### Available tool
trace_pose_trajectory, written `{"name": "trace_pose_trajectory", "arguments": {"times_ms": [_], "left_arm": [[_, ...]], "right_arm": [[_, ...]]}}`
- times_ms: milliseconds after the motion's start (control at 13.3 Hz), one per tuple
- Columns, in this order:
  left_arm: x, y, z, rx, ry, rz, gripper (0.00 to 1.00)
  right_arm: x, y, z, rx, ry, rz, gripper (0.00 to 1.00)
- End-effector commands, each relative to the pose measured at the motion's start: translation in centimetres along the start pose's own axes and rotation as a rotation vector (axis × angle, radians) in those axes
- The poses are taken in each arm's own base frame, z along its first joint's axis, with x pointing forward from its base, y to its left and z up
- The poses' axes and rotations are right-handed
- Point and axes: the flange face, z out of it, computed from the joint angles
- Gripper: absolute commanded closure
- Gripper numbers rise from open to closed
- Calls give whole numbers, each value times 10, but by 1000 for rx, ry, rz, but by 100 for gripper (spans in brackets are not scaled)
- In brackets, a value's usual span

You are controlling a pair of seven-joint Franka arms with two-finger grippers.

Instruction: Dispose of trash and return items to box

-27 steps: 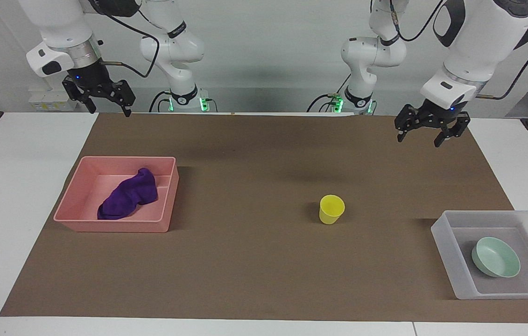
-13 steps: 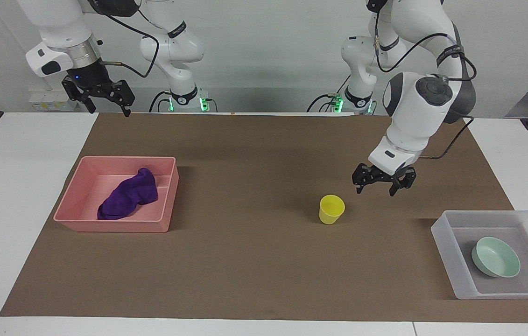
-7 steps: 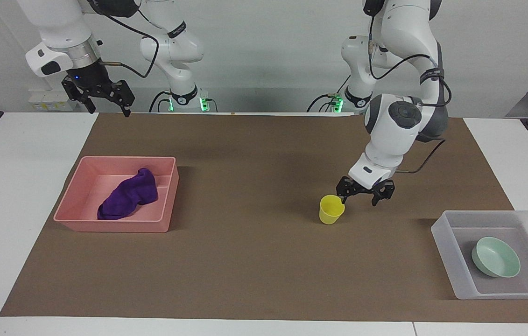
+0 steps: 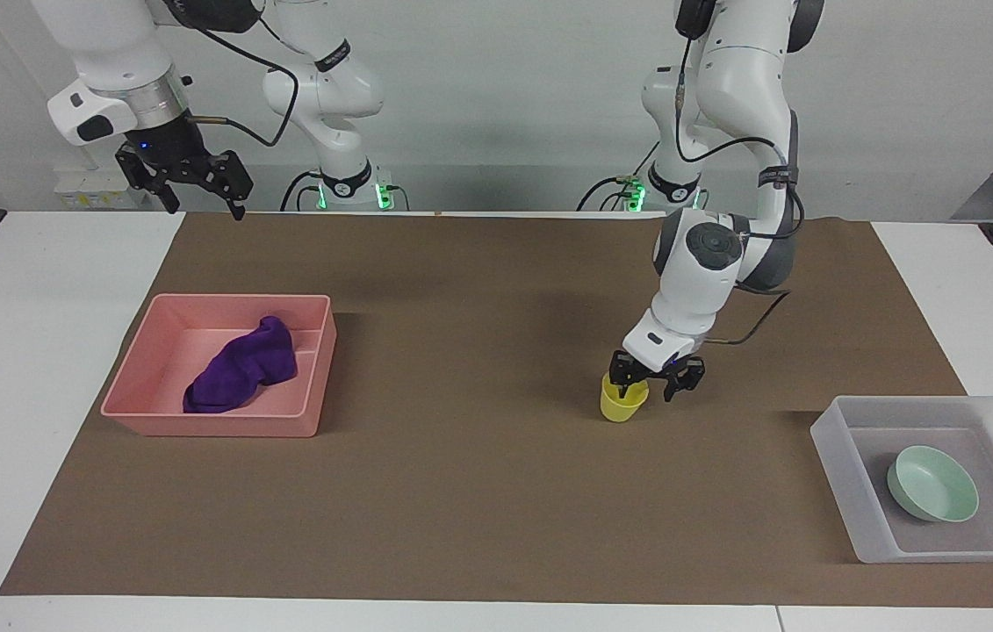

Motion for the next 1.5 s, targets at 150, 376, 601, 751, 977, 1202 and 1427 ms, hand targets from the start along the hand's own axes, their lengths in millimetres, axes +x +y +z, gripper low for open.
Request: {"name": "trace_pose_trajectory", "arguments": {"times_ms": [150,376,601,751,977,1202,1427], "left_arm": [[13,-50,-73,13,31,-66,100],[47,-118,-117,31,38,-108,100],[70,-205,-137,48,87,-208,100],[80,-276,-141,64,98,-290,100],[80,-374,-143,42,143,-440,100],[77,-436,-109,56,146,-510,100],[75,-464,-81,35,164,-556,100]], "right_arm": [[-6,3,-1,19,-9,6,0],[-5,3,0,19,-11,6,0],[-6,3,-1,19,-9,6,0],[-6,3,-1,19,-9,6,0],[-6,3,-1,19,-9,6,0],[-6,3,-1,19,-9,5,0],[-6,3,0,18,-12,5,0]]}}
